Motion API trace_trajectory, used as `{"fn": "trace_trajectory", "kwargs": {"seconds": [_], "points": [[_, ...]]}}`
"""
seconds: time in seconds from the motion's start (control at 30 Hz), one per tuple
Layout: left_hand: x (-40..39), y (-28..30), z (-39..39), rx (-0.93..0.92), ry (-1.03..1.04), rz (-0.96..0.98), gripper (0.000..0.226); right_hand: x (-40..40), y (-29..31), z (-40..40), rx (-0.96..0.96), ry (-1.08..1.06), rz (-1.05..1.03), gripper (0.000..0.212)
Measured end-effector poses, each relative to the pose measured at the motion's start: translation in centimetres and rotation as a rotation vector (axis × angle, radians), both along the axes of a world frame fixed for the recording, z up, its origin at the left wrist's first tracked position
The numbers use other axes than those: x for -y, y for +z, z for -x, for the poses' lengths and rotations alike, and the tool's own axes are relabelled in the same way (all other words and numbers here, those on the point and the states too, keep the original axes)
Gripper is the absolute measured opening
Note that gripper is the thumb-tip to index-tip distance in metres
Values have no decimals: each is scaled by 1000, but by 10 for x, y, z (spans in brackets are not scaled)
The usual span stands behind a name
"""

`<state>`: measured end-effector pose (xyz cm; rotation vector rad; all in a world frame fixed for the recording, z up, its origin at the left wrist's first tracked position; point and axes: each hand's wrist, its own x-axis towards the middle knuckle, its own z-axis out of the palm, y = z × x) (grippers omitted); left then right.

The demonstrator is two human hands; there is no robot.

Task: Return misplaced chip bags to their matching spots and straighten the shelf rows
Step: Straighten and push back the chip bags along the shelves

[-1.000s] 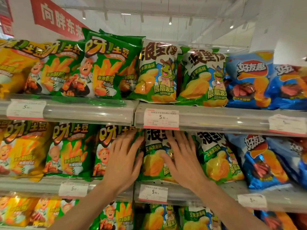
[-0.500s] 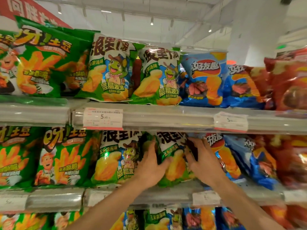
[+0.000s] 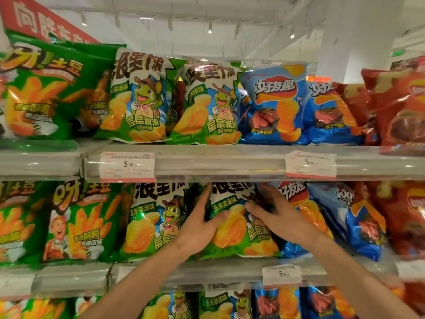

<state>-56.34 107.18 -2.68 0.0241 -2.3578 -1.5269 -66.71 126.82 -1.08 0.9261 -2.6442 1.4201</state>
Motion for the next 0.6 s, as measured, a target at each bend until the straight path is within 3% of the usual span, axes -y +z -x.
{"fn": "trace_trajectory", "kwargs": {"seconds": [0.2, 0.33, 0.6], "points": [[14, -3, -19, 34, -117, 0, 77, -8, 3, -7, 133, 169, -79, 106], [21, -4, -25, 42, -187, -13, 75, -6, 0, -18, 231, 264, 44, 107], [18, 7, -20, 37, -159, -184, 77, -9, 1, -30, 194, 284, 157, 106]]}}
